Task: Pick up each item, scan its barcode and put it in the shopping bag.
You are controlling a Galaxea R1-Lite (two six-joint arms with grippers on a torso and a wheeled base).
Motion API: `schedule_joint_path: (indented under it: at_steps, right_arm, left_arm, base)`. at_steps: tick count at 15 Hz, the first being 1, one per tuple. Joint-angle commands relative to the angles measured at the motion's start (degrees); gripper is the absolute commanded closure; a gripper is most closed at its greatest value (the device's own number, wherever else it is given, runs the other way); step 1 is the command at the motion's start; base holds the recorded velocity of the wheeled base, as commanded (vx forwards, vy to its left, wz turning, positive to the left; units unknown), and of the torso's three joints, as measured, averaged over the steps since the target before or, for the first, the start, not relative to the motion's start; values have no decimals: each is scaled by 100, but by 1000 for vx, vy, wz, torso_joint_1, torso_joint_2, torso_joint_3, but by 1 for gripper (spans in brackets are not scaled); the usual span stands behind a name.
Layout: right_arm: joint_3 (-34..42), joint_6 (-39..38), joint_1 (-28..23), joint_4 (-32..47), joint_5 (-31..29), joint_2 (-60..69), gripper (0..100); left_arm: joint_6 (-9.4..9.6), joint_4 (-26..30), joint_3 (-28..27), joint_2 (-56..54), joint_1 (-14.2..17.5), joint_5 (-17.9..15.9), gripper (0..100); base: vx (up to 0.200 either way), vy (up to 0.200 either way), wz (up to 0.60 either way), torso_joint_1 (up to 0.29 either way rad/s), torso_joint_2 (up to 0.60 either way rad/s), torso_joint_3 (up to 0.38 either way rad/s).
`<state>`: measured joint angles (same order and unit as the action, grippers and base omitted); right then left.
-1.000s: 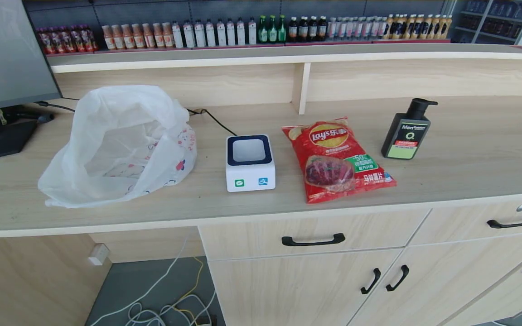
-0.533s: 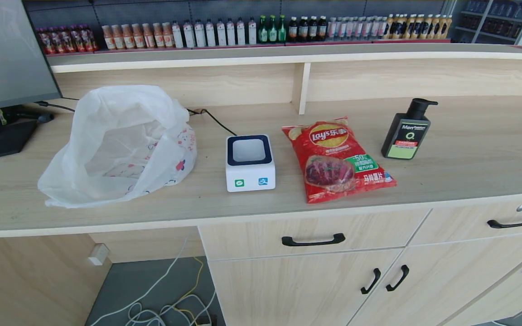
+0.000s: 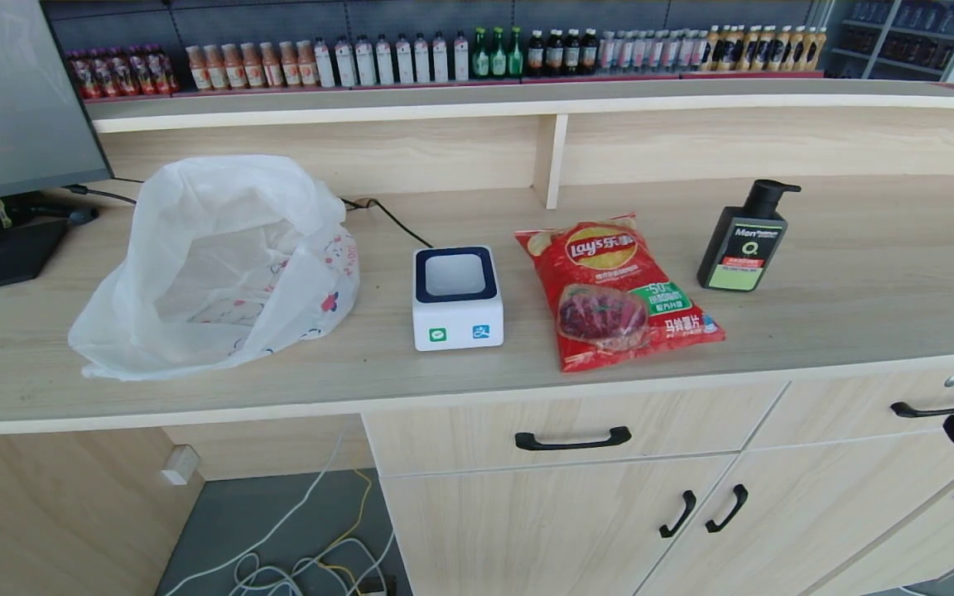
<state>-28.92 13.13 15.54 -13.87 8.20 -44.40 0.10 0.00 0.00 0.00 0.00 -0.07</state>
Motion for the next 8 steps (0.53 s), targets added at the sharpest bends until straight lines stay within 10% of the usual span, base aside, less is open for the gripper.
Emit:
schedule_joint_path:
  at_steps: [1, 8]
  right_arm:
    - [-141, 5, 300, -89, -12, -544, 0]
    - [-993, 23, 511, -256, -29, -1950, 0]
  left_arm:
    - [-1, 0, 0, 0, 0, -1, 0]
    - [-1, 0, 0, 0, 0, 7, 0]
  base:
    - [0, 0, 0, 0, 0, 0]
    - [0, 0, 0, 0, 0, 0]
